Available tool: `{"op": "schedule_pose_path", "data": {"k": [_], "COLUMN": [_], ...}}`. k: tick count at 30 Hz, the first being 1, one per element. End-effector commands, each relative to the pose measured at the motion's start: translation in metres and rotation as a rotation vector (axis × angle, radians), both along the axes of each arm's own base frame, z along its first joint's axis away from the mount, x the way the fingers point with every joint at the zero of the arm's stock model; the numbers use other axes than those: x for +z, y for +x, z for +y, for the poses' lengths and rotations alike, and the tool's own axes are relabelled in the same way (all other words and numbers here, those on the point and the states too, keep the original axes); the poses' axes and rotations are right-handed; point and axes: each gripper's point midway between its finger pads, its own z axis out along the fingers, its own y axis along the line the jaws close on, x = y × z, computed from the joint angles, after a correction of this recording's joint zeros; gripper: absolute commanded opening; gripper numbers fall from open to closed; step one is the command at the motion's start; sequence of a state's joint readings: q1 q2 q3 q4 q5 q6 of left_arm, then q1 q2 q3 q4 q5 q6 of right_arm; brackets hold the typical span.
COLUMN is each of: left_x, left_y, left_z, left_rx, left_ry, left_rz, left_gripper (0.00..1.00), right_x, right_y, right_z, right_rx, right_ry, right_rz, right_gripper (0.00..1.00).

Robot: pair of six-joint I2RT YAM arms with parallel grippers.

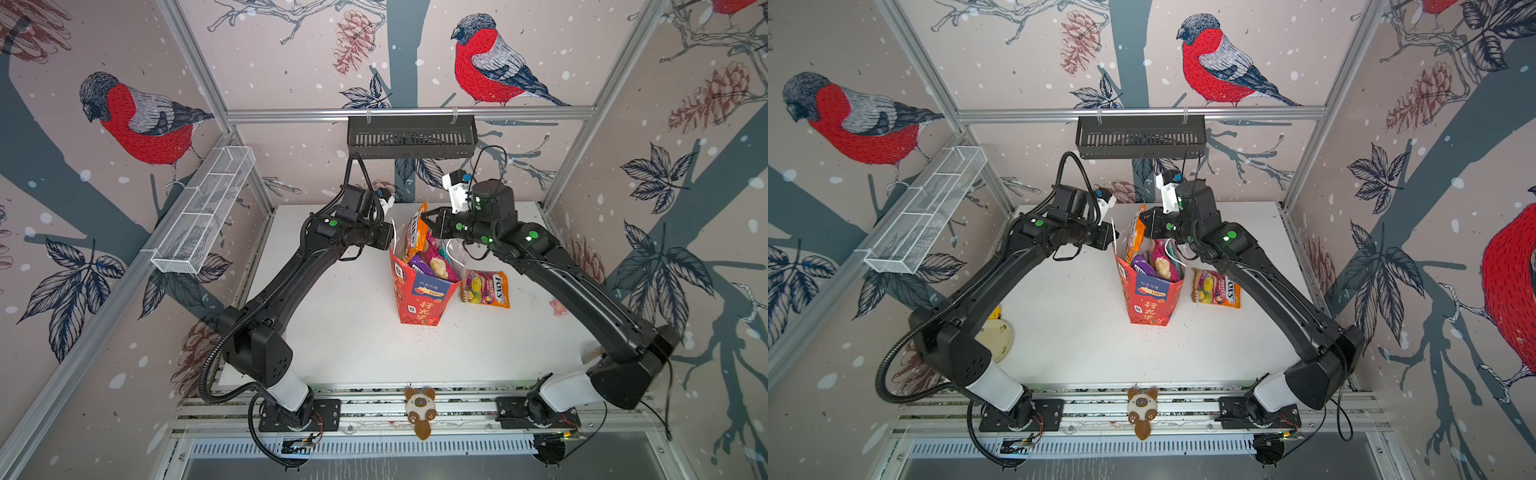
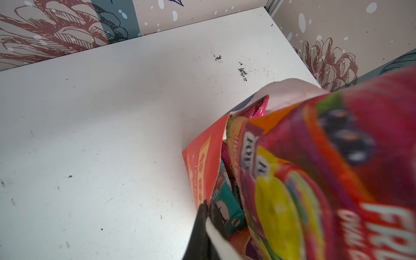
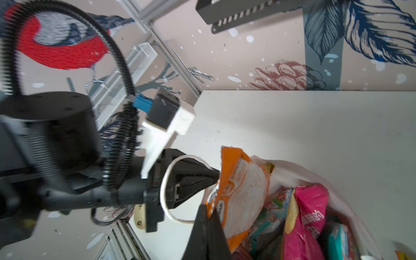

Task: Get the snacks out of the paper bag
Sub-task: 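Lift the orange packet out of the bag with the right gripper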

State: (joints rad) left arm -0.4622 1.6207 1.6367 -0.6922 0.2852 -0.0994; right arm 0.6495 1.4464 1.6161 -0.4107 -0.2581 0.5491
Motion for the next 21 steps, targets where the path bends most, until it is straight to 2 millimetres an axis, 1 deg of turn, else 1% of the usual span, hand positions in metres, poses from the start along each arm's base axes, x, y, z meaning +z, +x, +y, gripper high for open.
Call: {"op": "schedule_pose_path", "data": {"k": [1, 4, 5, 7, 8, 11, 13, 15, 18, 20, 21], "left_x": [0.004, 0.005, 0.004, 0.005, 0.005, 0.004, 0.005, 0.007, 0.009, 0.008, 0.008], "left_y": [0.004, 0.004, 0.004, 0.005, 0.006, 0.005, 0.006, 0.005, 0.005, 0.004, 0.005], "left_z": [0.001, 0.001, 0.001, 0.001, 0.001, 0.0, 0.0, -0.001, 0.0, 0.0, 0.001], "left_rx": [0.005, 0.003, 0.002, 0.003, 0.003, -0.001, -0.004, -0.007, -0.007, -0.007, -0.005], "left_ry": [-0.002, -0.003, -0.003, -0.004, -0.004, -0.006, -0.01, -0.015, -0.014, -0.013, -0.012], "left_rz": [-0.028, -0.028, -0.029, -0.031, -0.03, -0.027, -0.027, -0.032, -0.036, -0.035, -0.036], "left_gripper": [0.01, 0.01, 0.01, 0.01, 0.01, 0.01, 0.01, 0.01, 0.02, 0.02, 0.02], "right_x": [0.05, 0.077, 0.088, 0.103, 0.12, 0.139, 0.142, 0.139, 0.125, 0.111, 0.102], "right_y": [-0.016, -0.026, -0.03, -0.032, -0.042, -0.05, -0.051, -0.052, -0.056, -0.059, -0.059], "right_z": [-0.002, -0.021, -0.03, -0.05, -0.067, -0.112, -0.144, -0.175, -0.215, -0.241, -0.25], "right_rx": [0.087, 0.081, 0.065, 0.015, -0.024, -0.184, -0.329, -0.479, -0.672, -0.802, -0.849], "right_ry": [0.123, 0.177, 0.194, 0.21, 0.232, 0.242, 0.209, 0.16, 0.08, 0.01, -0.024], "right_rz": [-0.137, -0.197, -0.223, -0.261, -0.309, -0.375, -0.388, -0.379, -0.342, -0.301, -0.276], "right_gripper": [0.0, 0.0, 0.0, 0.0, 0.0, 0.01, 0.01, 0.01, 0.01, 0.01, 0.01]}}
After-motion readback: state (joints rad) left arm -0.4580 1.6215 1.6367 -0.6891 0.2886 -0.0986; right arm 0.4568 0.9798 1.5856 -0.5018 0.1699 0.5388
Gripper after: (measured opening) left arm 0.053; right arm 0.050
